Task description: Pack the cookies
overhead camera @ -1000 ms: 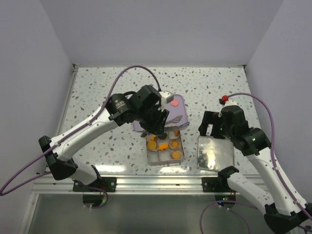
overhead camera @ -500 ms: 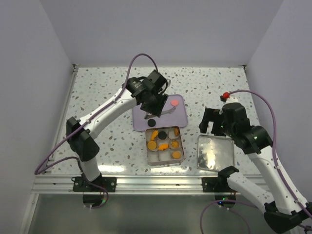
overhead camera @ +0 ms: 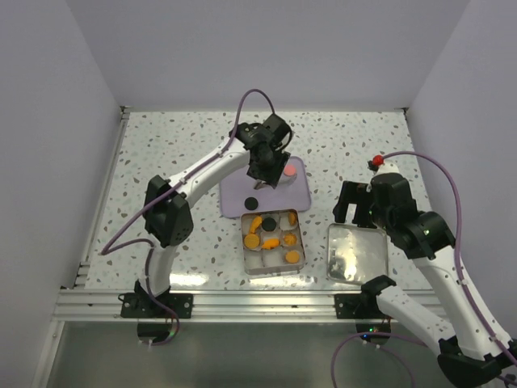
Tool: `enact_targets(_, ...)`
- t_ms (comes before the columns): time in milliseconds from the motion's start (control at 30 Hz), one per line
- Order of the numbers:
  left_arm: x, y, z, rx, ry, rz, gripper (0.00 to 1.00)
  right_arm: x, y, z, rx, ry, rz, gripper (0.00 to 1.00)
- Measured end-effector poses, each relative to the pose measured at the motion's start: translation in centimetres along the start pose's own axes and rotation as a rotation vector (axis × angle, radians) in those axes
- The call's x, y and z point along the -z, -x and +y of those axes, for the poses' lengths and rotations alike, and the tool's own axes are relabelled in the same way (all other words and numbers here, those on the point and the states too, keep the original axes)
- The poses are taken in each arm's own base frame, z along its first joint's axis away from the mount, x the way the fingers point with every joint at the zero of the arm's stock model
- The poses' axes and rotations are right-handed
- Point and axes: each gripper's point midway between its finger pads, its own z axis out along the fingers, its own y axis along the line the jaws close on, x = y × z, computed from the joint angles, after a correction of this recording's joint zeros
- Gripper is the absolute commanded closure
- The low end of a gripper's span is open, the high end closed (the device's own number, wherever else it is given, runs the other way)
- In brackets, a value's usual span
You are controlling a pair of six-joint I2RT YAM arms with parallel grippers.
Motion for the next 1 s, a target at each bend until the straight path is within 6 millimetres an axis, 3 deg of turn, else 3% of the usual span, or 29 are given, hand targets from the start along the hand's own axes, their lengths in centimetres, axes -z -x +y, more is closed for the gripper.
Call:
enact_targets(167, -1.3, 1.2, -0.1, 0.007, 0.0, -0.004, 0.46, 0.0, 0.0, 0.0, 0.0, -0.002, 0.001, 0.01)
enact_targets(367, -2.9, 0.9, 0.5, 0.017, 0.009, 0.028, 0.48, -0.3, 0.0, -0.2, 0.002, -0.02, 0.003, 0.01)
enact_targets(533, -3.6, 0.7, 0.9, 0.028, 0.01, 0.046, 0.61, -0.5, 0.0, -0.3, 0.004, -0.025, 0.009, 0.01)
enact_targets(667, -3.6, 0.8, 0.9, 0.031, 0.001, 0.047, 0.72, -0.6, 0.0, -0.3, 0.005, -0.027, 0.014, 0.01)
enact_targets(867, -3.1, 1.3, 0.7, 0.033, -0.008, 0.035, 0.72, -0.6, 0.0, -0.3, 0.006, -0.027, 0.015, 0.01)
enact_targets(1000, -1.7, 2.9, 0.3, 0.034, -0.023, -0.016, 0.71, -0.6, -0.1, -0.2, 0.006, -0.025, 0.016, 0.01)
